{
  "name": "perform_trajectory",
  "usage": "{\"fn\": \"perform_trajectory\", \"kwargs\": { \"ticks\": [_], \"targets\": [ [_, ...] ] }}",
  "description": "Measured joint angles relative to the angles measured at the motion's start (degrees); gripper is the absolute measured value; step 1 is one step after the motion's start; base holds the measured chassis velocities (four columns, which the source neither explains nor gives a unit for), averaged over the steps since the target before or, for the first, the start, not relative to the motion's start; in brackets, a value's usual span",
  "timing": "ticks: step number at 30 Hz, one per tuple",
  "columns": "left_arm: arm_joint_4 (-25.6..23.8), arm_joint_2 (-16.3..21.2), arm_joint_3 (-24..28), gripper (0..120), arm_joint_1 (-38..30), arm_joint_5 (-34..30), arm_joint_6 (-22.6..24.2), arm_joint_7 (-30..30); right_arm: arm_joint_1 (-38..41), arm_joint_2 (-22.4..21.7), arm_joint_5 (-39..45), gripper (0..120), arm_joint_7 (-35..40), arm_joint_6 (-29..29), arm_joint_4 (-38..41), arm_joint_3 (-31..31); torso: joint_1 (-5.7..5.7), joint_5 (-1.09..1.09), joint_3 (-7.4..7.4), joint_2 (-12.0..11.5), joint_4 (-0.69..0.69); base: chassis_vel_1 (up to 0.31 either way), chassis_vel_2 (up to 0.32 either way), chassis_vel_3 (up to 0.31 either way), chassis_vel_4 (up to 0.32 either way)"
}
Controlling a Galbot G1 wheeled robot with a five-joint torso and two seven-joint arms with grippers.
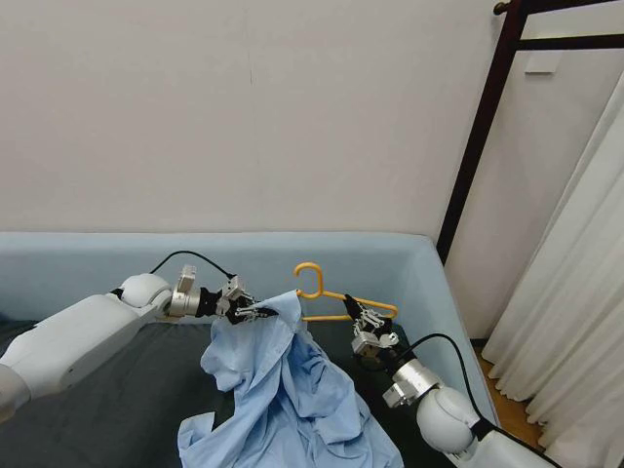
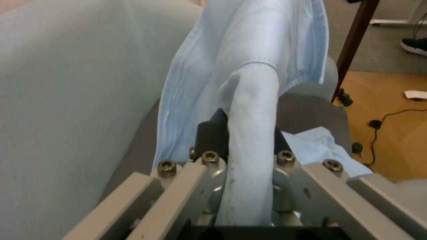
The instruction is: Pick up the clothes from the sofa and hang them on the clothes hanger.
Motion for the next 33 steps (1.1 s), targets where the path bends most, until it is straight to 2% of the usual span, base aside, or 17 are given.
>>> {"fn": "perform_trajectory", "kwargs": {
  "ticks": [4,6,8,9,11,12,13,16,18,20,22,26,27,30,31,33],
  "targets": [
    [-0.2,0.2,-0.2,5,0.1,0.0,-0.4,-0.4,-0.6,-0.4,1.6,4,-0.7,0.1,0.9,0.2,0.00,0.00,0.00,0.0,0.00,0.000,0.000,0.000,0.000],
    [-0.3,0.4,-1.3,5,0.8,0.5,-1.1,-0.5,-1.5,-0.9,4.9,15,-2.0,2.2,2.0,0.6,0.00,0.00,0.00,0.0,0.00,0.000,0.000,0.000,0.000],
    [-0.3,0.4,-1.7,5,1.1,0.7,-1.2,-0.5,-2.1,-1.1,6.8,17,-2.4,2.8,2.7,0.7,0.00,0.00,0.00,0.0,0.01,0.000,0.000,0.000,0.000],
    [-0.2,0.5,-2.3,3,1.4,0.9,-1.4,-0.7,-3.1,-1.5,9.6,22,-3.0,3.3,4.0,0.5,0.00,-0.02,0.00,0.0,0.01,0.000,0.000,0.000,0.000],
    [0.5,0.6,-3.2,1,2.3,2.0,-1.8,-0.1,-5.3,-2.6,15.8,32,-4.2,3.6,7.3,1.4,-0.01,0.03,0.00,0.0,0.00,0.000,0.000,0.000,0.000],
    [0.5,0.6,-3.2,1,2.3,2.0,-1.8,-0.1,-5.3,-2.6,15.8,32,-4.2,3.6,7.3,1.4,-0.01,0.03,0.00,0.0,0.00,0.000,0.000,0.000,0.000],
    [0.9,0.6,-3.8,1,3.1,2.3,-1.8,0.1,-6.8,-3.4,18.2,38,-5.0,3.9,9.1,2.3,-0.01,-0.03,-0.01,0.0,0.01,0.000,0.000,0.000,0.000],
    [1.5,0.6,-5.6,1,5.5,3.0,-2.0,0.3,-10.3,-5.6,23.5,51,-6.6,4.1,13.0,5.5,-0.01,-0.01,-0.01,0.0,-0.01,0.000,0.000,0.000,0.000],
    [1.6,0.8,-6.0,1,6.2,3.5,-2.2,0.5,-11.0,-6.0,25.4,54,-6.9,3.2,13.2,6.1,-0.01,-0.03,-0.01,0.0,-0.02,0.000,0.000,0.000,0.000],
    [1.2,1.4,-7.2,1,7.6,4.4,-2.5,1.0,-11.5,-6.0,31.9,65,-6.9,0.6,10.2,6.6,-0.01,-0.02,-0.01,0.0,-0.01,0.000,0.000,0.000,0.000],
    [0.9,1.9,-7.6,1,8.0,4.5,-2.6,1.2,-11.0,-5.6,34.9,68,-6.9,-1.2,7.3,6.3,-0.01,0.00,-0.01,0.0,-0.02,0.000,0.000,0.000,0.000],
    [-0.5,4.0,-8.9,1,8.9,5.3,-3.4,3.8,-4.5,-1.2,43.1,88,-8.1,-7.6,-7.0,1.9,0.00,0.02,0.00,0.0,0.01,0.000,0.000,0.000,0.000],
    [-0.5,4.0,-8.9,1,8.9,5.3,-3.4,3.8,-4.5,-1.2,43.1,88,-8.1,-7.6,-7.0,1.9,0.00,0.02,0.00,0.0,0.01,0.000,0.000,0.000,0.000],
    [-0.6,4.9,-9.2,1,9.2,7.3,-3.7,6.8,2.5,3.7,45.6,98,-9.1,-12.2,-16.9,-1.6,-0.01,0.01,0.00,0.0,0.03,0.000,0.000,0.000,0.000],
    [-0.6,4.9,-9.2,1,9.2,7.3,-3.7,6.8,2.5,3.7,45.6,98,-9.1,-12.2,-16.9,-1.6,-0.01,0.01,0.00,0.0,0.03,0.000,0.000,0.000,0.000],
    [-0.5,5.0,-9.2,1,9.4,8.1,-3.9,7.6,6.3,6.6,45.0,100,-9.9,-12.9,-22.2,-4.4,0.00,-0.02,0.01,0.0,0.04,0.000,0.000,0.000,0.000]
  ]
}}
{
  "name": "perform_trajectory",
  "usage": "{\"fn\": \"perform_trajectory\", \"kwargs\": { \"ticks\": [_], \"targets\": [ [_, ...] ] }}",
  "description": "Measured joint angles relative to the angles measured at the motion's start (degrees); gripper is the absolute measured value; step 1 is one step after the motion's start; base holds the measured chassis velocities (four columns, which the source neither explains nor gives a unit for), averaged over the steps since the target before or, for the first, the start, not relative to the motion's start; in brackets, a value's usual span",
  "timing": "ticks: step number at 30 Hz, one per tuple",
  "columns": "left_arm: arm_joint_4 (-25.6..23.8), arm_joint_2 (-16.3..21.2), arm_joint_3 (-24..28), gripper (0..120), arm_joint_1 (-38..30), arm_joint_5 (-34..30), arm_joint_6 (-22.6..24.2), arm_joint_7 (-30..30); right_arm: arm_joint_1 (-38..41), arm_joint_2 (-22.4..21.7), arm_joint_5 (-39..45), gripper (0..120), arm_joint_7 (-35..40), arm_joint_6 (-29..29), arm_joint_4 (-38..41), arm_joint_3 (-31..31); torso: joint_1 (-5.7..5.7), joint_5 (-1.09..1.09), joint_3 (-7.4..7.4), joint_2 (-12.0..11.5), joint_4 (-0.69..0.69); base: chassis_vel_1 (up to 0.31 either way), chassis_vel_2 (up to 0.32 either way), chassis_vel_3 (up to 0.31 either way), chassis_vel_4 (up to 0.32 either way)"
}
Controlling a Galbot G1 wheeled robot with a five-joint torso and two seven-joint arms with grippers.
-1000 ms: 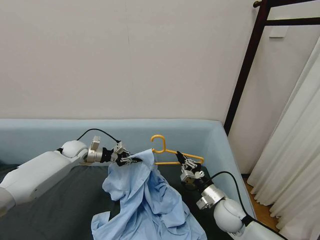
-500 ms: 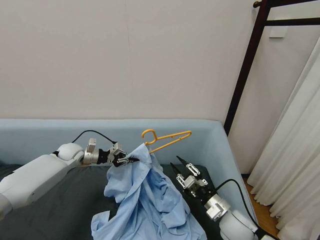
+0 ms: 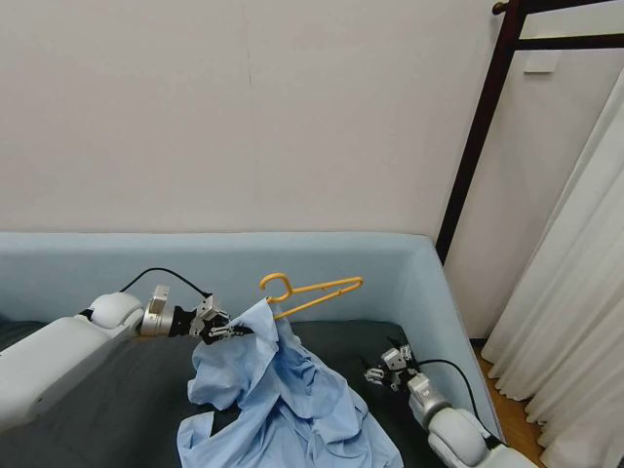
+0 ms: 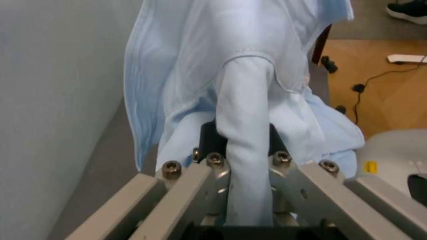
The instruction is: Pick up the clothes from the sofa and hang them on the clothes hanger.
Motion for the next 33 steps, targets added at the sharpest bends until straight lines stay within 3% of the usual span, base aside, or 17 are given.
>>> {"fn": "perform_trajectory", "kwargs": {
  "ticks": [5,12,19,24,29,33],
  "targets": [
    [0.1,-0.5,0.0,1,0.0,0.4,-0.1,0.4,1.8,2.8,-3.4,100,-1.2,0.0,-3.2,-4.8,0.00,0.00,0.00,0.0,-0.05,0.000,0.000,0.000,0.000],
    [0.4,-0.5,-0.1,1,-0.3,0.0,-0.2,0.6,-1.1,2.7,-12.4,100,-2.6,1.7,-2.0,-10.6,0.00,0.01,0.00,0.0,-0.06,0.000,0.000,0.000,0.000],
    [-0.1,0.1,-1.0,1,0.7,-0.1,-0.2,0.6,-2.9,3.3,-14.9,100,-2.2,2.3,-2.2,-11.9,0.00,0.02,0.00,0.0,-0.04,0.000,0.000,0.000,0.000],
    [-0.4,0.6,-1.5,1,1.3,0.0,-0.2,0.6,-3.8,1.4,-10.5,100,-1.8,2.2,2.5,-10.4,0.00,0.03,-0.01,0.0,-0.04,0.000,0.000,0.000,0.000],
    [-0.7,0.6,-2.2,1,2.5,0.4,-0.3,0.6,-3.8,-1.4,0.1,100,-0.8,-1.1,10.2,-8.5,0.00,0.02,-0.01,0.0,-0.05,0.000,0.000,0.000,0.000],
    [-1.1,0.4,-2.9,1,3.3,1.1,-0.4,0.8,-0.1,0.7,19.2,100,3.9,-12.7,7.6,-3.4,0.00,0.02,-0.01,0.0,-0.04,0.000,0.000,0.000,0.000]
  ]
}}
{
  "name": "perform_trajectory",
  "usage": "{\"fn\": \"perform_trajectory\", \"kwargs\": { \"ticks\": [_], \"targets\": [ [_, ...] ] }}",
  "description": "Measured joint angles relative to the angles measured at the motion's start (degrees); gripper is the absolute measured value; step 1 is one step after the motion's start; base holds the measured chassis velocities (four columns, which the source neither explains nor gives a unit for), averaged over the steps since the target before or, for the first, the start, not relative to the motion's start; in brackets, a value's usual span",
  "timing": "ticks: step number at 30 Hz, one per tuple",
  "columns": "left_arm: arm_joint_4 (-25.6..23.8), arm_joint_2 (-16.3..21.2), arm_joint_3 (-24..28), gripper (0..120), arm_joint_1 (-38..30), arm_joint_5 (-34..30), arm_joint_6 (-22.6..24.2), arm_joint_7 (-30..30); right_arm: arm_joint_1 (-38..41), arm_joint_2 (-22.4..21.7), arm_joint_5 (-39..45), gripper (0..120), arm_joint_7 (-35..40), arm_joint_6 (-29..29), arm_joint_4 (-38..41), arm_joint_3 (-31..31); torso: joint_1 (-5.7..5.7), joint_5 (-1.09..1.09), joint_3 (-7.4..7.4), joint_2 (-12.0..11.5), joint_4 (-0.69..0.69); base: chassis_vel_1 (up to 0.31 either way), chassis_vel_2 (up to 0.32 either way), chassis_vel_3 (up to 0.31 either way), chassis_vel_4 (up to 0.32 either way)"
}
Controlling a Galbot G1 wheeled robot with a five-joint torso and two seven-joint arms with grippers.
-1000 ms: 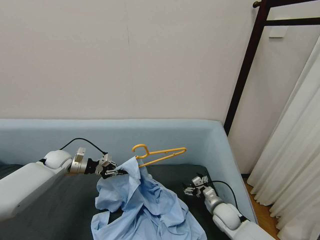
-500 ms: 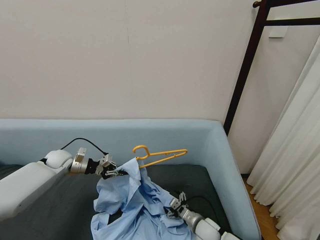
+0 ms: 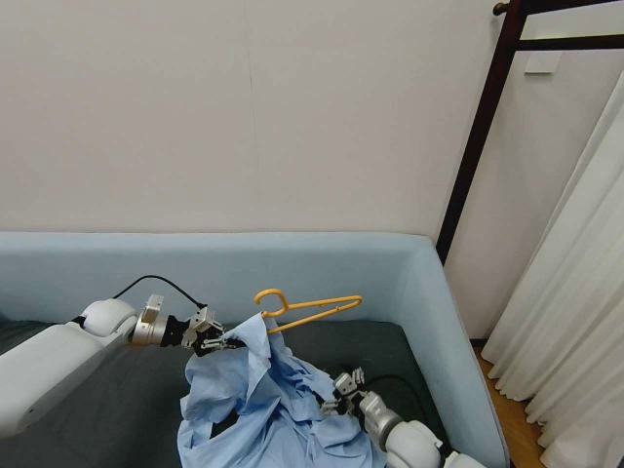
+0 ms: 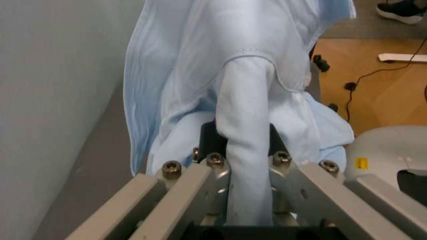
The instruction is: Pick up the clothes from the sofa and hang them on the clothes hanger.
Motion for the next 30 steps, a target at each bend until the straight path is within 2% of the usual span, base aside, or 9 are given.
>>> {"fn": "perform_trajectory", "kwargs": {
  "ticks": [3,5,9,19,22,23,30],
  "targets": [
    [-0.6,0.3,-0.2,1,0.3,0.2,0.0,0.1,1.8,1.2,4.4,100,0.0,-2.9,-4.0,1.8,0.00,0.01,0.00,0.0,0.00,0.000,0.000,0.000,0.000],
    [-1.4,0.8,-0.4,1,0.8,0.4,-0.1,0.3,3.1,1.5,2.0,100,-2.2,-3.5,-7.9,1.2,0.00,0.01,0.00,0.0,0.00,0.000,0.000,0.000,0.000],
    [-1.9,1.2,-0.7,1,1.2,0.5,-0.1,0.4,3.1,1.8,-3.5,100,-5.0,-3.0,-10.7,-0.7,0.00,0.01,0.00,0.0,-0.01,0.000,0.000,0.000,0.000],
    [-2.3,1.6,-1.0,1,1.6,-1.1,0.2,0.4,1.3,2.8,-8.8,100,-7.1,-1.9,-10.7,-3.6,0.00,0.01,0.00,0.0,0.00,0.000,0.000,0.000,0.000],
    [-2.4,1.7,-1.0,1,1.6,-1.3,0.2,0.3,1.3,3.0,-10.0,90,-7.1,-1.5,-10.8,-4.3,0.00,0.00,0.00,0.0,-0.01,0.000,0.000,0.000,0.000],
    [-2.4,1.7,-1.0,1,1.6,-1.3,0.2,0.3,1.3,3.0,-10.0,90,-7.1,-1.5,-10.8,-4.3,0.00,0.00,0.00,0.0,-0.01,0.000,0.000,0.000,0.000],
    [-2.7,1.9,-1.2,1,2.1,-1.2,0.2,0.2,1.2,2.7,-12.3,63,-7.1,-0.2,-11.0,-5.2,0.00,0.00,0.00,0.0,-0.01,0.000,0.000,0.000,0.000]
  ]
}}
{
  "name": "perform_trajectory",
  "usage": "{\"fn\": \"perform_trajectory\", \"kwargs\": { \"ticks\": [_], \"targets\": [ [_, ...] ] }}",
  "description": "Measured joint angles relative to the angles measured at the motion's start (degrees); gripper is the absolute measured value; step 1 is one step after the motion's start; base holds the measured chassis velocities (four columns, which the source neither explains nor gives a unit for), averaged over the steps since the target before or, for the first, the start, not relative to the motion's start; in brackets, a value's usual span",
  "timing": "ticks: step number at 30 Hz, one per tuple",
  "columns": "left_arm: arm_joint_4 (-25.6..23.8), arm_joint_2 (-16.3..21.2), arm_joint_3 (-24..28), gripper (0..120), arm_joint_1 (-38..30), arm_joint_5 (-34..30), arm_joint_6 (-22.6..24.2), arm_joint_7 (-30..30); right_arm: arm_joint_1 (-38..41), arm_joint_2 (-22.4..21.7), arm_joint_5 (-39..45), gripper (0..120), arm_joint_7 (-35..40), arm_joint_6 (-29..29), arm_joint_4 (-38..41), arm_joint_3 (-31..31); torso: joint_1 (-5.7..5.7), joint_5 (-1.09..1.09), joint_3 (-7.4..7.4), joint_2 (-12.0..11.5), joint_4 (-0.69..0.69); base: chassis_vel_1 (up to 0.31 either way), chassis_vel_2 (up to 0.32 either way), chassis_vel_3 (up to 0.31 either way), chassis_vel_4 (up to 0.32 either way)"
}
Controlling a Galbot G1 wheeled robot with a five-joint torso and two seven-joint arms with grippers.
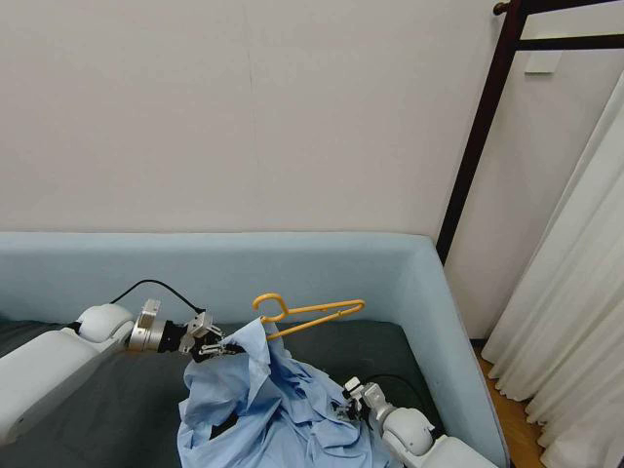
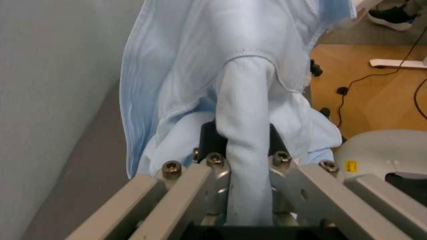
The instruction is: Pick up the clothes from the sofa and hang them on the clothes hanger.
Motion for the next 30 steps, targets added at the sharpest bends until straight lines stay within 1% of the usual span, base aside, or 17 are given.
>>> {"fn": "perform_trajectory", "kwargs": {
  "ticks": [1,2,3,4,5,8,9,10,13,14,15,17,24,27,29,30],
  "targets": [
    [-0.1,0.0,0.0,1,0.0,0.0,0.0,0.0,0.0,0.0,0.0,60,0.0,0.0,0.0,-0.2,0.00,0.00,0.00,0.0,0.00,0.000,0.000,0.000,0.000],
    [-0.1,0.0,0.0,1,0.1,0.0,0.0,0.0,0.1,0.1,0.0,53,0.0,0.0,-0.1,-0.4,0.00,0.00,0.00,0.0,0.00,0.000,0.000,0.000,0.000],
    [-0.2,0.0,0.0,1,0.1,0.0,0.1,0.0,0.2,0.1,0.0,50,0.0,0.0,-0.1,-0.5,0.00,0.00,0.00,0.0,0.00,0.000,0.000,0.000,0.000],
    [-0.2,0.0,0.0,1,0.1,0.0,0.1,0.0,0.2,0.1,0.0,50,0.0,0.0,-0.1,-0.5,0.00,0.00,0.00,0.0,0.00,0.000,0.000,0.000,0.000],
    [-0.3,0.0,0.0,1,0.1,0.0,0.1,0.0,0.3,0.1,0.1,45,0.0,0.0,-0.1,-0.8,0.00,0.00,0.00,0.0,0.00,0.000,0.000,0.000,0.000],
    [-0.3,0.2,0.0,1,0.1,0.0,0.1,0.0,0.5,0.1,0.2,35,-0.1,-0.1,-0.4,-1.2,0.00,0.00,0.00,0.0,0.00,0.000,0.000,0.000,0.000],
    [-0.3,0.3,0.0,1,0.0,0.0,0.1,0.0,0.6,0.1,0.4,27,-0.1,0.1,-0.8,-1.5,0.00,0.00,0.00,0.0,0.00,0.000,0.000,0.000,0.000],
    [-0.3,0.3,0.0,1,0.0,0.0,0.1,0.0,0.6,0.1,0.4,27,-0.1,0.1,-0.8,-1.5,0.00,0.00,0.00,0.0,0.00,0.000,0.000,0.000,0.000],
    [-0.4,0.6,-0.1,1,0.1,0.0,0.1,0.0,0.5,0.2,0.4,15,0.1,0.7,-1.0,-1.9,0.00,0.00,0.00,0.0,0.00,0.000,0.000,0.000,0.000],
    [-0.4,0.6,-0.1,1,0.1,0.0,0.1,0.0,0.5,0.2,0.4,15,0.1,0.7,-1.0,-1.9,0.00,0.00,0.00,0.0,0.00,0.000,0.000,0.000,0.000],
    [-0.4,0.7,-0.2,1,0.2,-0.1,0.1,0.0,0.5,0.3,0.3,8,0.4,1.1,-1.0,-2.0,0.00,0.00,0.00,0.0,0.00,0.000,0.000,0.000,0.000],
    [-0.3,0.9,-0.3,1,0.4,-0.1,0.1,0.0,0.6,0.3,0.2,1,0.8,1.5,-1.1,-2.0,0.00,0.00,0.00,0.0,0.00,0.000,0.000,0.000,0.000],
    [-0.3,0.9,-1.4,1,1.6,0.2,-0.2,0.0,0.5,-0.2,0.6,0,0.8,3.3,-0.5,-2.0,0.00,0.00,0.00,0.0,0.00,0.000,0.000,0.000,0.000],
    [-0.1,0.8,-2.0,1,2.6,1.3,-1.3,-1.1,0.1,-0.7,3.3,0,0.7,3.9,0.6,-0.2,0.00,0.00,0.00,0.0,0.00,0.000,0.000,0.000,0.000],
    [0.2,0.7,-2.4,1,2.6,1.8,-1.8,-0.9,0.2,-1.3,5.5,0,1.4,3.7,2.2,2.0,0.00,0.01,0.00,0.0,0.00,0.000,0.000,0.000,0.000],
    [0.2,0.7,-2.4,1,2.6,1.8,-1.8,-0.9,0.2,-1.3,5.5,0,1.4,3.7,2.2,2.0,0.00,0.01,0.00,0.0,0.00,0.000,0.000,0.000,0.000]
  ]
}}
